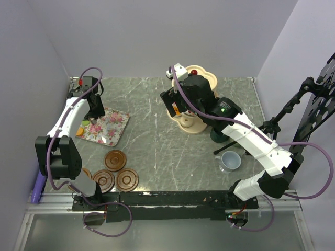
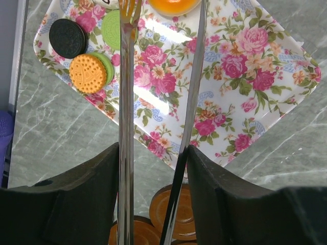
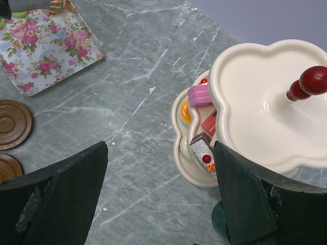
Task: Serve the afternoon tea
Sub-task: Pick up the desert from the tray.
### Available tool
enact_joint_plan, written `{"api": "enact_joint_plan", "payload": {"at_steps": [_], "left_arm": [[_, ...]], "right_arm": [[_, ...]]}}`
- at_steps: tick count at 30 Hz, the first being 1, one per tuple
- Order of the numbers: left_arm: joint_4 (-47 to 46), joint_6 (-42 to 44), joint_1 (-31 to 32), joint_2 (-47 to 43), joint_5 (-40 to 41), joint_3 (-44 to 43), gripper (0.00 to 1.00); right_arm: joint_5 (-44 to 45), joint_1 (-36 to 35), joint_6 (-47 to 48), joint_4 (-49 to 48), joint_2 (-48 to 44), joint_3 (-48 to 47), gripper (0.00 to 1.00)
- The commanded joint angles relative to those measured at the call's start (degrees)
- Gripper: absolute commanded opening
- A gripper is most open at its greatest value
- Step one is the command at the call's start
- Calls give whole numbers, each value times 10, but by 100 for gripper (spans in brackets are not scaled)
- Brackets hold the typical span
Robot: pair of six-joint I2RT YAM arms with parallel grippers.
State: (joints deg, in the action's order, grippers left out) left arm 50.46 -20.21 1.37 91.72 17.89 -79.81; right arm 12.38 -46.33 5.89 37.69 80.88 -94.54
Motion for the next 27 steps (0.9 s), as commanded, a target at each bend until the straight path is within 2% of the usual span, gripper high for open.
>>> {"api": "enact_joint_plan", "payload": {"at_steps": [1,8,16,27], "left_arm": [[-11,-4,1,-11,7,10,56],[-25,-3,0,-5,-11,17,53],[-26,-8,1,-37,-23,13,48],[-41,-27,17,-157,-65,74,41]], "right_arm": [[-3,4,6,-13,3,-17,90],[0,5,7,-14,2,-18,90],[-1,4,7,-14,2,-18,90],[5,4,0,-16,-2,-18,90]]}}
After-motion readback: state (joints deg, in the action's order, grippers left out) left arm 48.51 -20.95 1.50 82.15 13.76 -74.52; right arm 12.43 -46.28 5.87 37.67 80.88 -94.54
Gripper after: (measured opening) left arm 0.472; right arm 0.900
